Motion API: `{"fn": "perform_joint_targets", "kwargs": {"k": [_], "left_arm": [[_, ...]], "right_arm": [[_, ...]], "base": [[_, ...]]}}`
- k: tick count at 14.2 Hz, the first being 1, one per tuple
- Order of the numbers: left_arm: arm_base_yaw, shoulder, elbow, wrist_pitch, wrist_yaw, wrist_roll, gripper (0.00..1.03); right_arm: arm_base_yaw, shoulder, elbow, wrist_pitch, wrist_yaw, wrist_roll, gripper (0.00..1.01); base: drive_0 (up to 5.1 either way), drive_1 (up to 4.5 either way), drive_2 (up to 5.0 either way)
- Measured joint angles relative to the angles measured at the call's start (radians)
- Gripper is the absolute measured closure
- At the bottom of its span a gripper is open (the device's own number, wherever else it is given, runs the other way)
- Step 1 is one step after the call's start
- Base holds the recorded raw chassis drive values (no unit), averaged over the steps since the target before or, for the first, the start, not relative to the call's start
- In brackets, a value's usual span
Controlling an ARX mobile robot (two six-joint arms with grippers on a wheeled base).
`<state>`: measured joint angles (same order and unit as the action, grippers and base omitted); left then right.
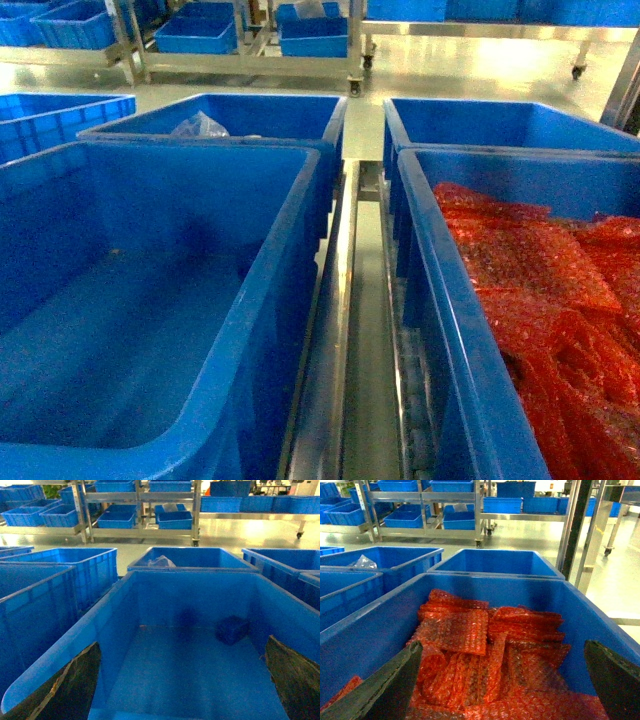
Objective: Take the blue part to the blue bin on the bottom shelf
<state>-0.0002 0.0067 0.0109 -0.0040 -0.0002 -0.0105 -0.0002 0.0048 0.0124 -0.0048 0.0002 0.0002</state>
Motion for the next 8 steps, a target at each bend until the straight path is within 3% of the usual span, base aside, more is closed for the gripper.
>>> {"fn": "perform_joint_targets", "kwargs": {"k": [8], "left_arm": [[0.0,0.0,0.0,0.0,0.0,0.0,0.05]], "right_arm": [[0.0,0.0,0.0,0.0,0.0,0.0,0.03]], "base": [[0.0,0.0,0.0]]}}
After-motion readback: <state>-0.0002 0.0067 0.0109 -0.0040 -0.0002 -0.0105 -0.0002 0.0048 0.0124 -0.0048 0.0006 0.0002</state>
